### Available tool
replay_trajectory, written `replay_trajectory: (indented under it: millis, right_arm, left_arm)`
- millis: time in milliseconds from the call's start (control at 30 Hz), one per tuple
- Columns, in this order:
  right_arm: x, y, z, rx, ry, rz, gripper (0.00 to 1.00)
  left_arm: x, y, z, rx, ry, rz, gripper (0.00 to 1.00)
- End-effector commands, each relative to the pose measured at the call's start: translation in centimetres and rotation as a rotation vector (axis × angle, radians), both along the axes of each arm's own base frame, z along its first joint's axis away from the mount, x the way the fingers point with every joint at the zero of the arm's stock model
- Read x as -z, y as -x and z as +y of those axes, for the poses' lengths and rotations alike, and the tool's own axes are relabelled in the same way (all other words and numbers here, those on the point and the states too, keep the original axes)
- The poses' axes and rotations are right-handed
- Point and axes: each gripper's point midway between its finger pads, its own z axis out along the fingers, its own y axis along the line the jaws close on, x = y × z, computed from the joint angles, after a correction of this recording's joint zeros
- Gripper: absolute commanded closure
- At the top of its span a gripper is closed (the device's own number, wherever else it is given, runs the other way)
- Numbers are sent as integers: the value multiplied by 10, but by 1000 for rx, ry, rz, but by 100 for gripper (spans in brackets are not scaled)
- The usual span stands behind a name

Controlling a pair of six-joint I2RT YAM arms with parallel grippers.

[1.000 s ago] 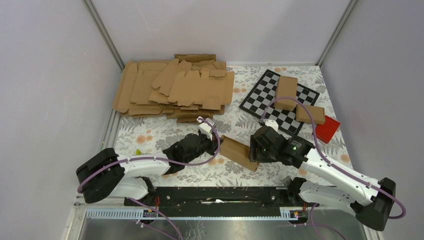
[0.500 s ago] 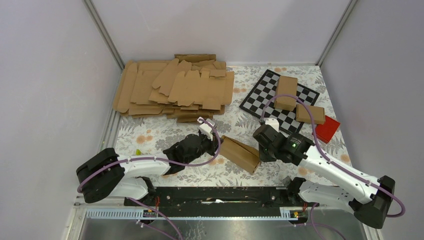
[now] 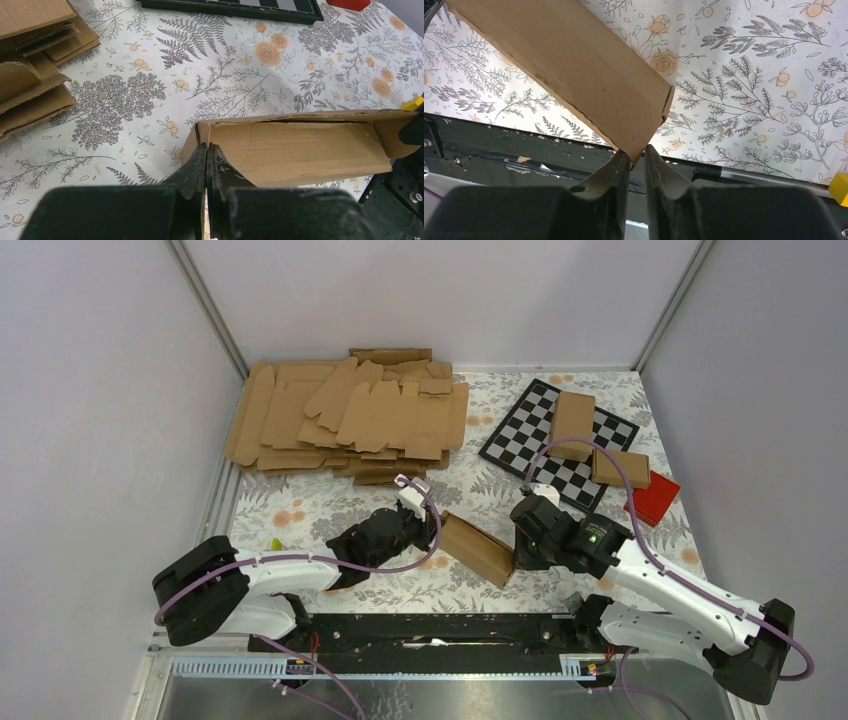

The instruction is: Fold the paper box

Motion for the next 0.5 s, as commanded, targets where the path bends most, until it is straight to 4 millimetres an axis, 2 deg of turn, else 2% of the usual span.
replay_trajectory:
  millis: [0,67,133,467]
  right_arm:
    - [-7,-4,16,29,-84,-2,84]
    - [-5,-6,15,42,-76,-4,92]
    - [-4,-7,13,67,-73,-9,95]
    - [-10,-20,9,208,-119,-62,100]
  left_arm:
    - [20,8,5,12,-74,46,100]
    - [19,8,5,5,-72,49,100]
    - [18,8,6,1,-68,50,100]
    - [17,8,8,-12,-71,48,100]
